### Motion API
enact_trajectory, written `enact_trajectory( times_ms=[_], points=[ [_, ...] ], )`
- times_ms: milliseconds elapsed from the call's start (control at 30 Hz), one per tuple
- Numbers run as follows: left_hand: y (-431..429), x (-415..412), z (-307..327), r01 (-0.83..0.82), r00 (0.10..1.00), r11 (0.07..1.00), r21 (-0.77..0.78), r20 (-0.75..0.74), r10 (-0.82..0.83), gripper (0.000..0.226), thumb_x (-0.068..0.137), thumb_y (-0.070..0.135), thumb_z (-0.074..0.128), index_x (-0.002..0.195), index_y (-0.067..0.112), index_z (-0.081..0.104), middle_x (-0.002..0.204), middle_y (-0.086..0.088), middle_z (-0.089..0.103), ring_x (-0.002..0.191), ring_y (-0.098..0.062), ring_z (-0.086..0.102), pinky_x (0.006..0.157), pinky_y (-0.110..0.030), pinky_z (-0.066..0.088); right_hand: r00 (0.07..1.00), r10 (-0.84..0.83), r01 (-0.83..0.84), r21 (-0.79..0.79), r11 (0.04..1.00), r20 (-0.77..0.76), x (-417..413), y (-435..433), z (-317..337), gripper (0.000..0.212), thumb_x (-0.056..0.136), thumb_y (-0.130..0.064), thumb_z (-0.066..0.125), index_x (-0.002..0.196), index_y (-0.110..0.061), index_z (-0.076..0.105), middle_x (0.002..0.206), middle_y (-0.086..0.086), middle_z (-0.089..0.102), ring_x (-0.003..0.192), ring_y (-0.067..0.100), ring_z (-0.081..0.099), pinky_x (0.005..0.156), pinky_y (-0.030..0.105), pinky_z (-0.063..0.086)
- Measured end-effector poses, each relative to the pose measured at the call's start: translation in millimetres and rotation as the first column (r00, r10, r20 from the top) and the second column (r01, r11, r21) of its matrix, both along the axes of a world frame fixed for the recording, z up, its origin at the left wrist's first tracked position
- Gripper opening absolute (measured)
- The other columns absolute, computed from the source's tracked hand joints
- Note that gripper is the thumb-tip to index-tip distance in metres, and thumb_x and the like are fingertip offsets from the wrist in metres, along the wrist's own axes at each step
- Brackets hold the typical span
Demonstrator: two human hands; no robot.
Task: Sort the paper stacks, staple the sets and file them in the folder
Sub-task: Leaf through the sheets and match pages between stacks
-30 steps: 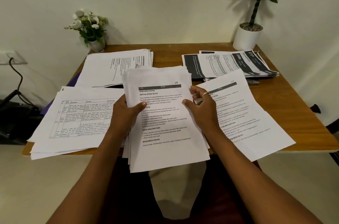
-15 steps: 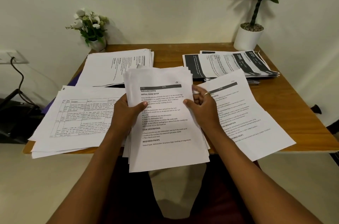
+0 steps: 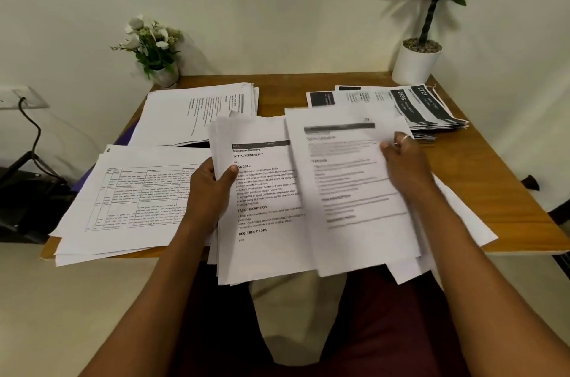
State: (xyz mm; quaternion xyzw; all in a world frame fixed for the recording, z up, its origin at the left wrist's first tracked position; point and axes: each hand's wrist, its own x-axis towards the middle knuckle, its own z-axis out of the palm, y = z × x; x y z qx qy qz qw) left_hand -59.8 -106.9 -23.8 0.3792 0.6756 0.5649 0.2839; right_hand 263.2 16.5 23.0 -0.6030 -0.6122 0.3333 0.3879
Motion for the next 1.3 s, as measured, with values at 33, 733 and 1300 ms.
enact_trajectory(
  times_ms=[33,733,1300],
  points=[
    [0,1,0,0.002,1.0,1.0,0.0,0.0,-0.002,0.025,0.099,0.026,0.065,0.124,0.022,0.064,0.104,0.017,0.071,0.086,0.005,0.069,0.062,-0.007,0.051,0.997,0.024,-0.024,-0.009,1.0,0.079,16,4,2,0.022,0.106,-0.016,0.048,0.119,-0.006,0.063,0.111,0.008,0.064,0.104,0.024,0.059,0.075,0.023,0.04],
    [-2,1,-1,0.011,0.998,1.0,-0.016,0.056,-0.01,0.031,0.092,0.031,0.074,0.122,0.027,0.067,0.104,0.014,0.074,0.092,-0.007,0.073,0.07,-0.021,0.057,0.984,0.085,-0.123,0.249,0.961,0.157,-40,-27,-26,0.025,0.097,-0.024,0.066,0.121,-0.018,0.069,0.117,-0.001,0.065,0.097,0.008,0.062,0.08,0.013,0.049],
    [0,0,-1,0.06,0.994,0.995,0.081,0.088,-0.067,0.03,0.087,0.013,0.078,0.115,0.023,0.07,0.1,0.014,0.077,0.092,-0.009,0.075,0.071,-0.02,0.058,0.965,0.067,-0.035,0.125,0.992,-0.255,-96,-43,-44,0.025,0.085,-0.014,0.081,0.105,-0.02,0.067,0.088,-0.01,0.065,0.076,0.001,0.059,0.07,0.01,0.048]
  ],
)
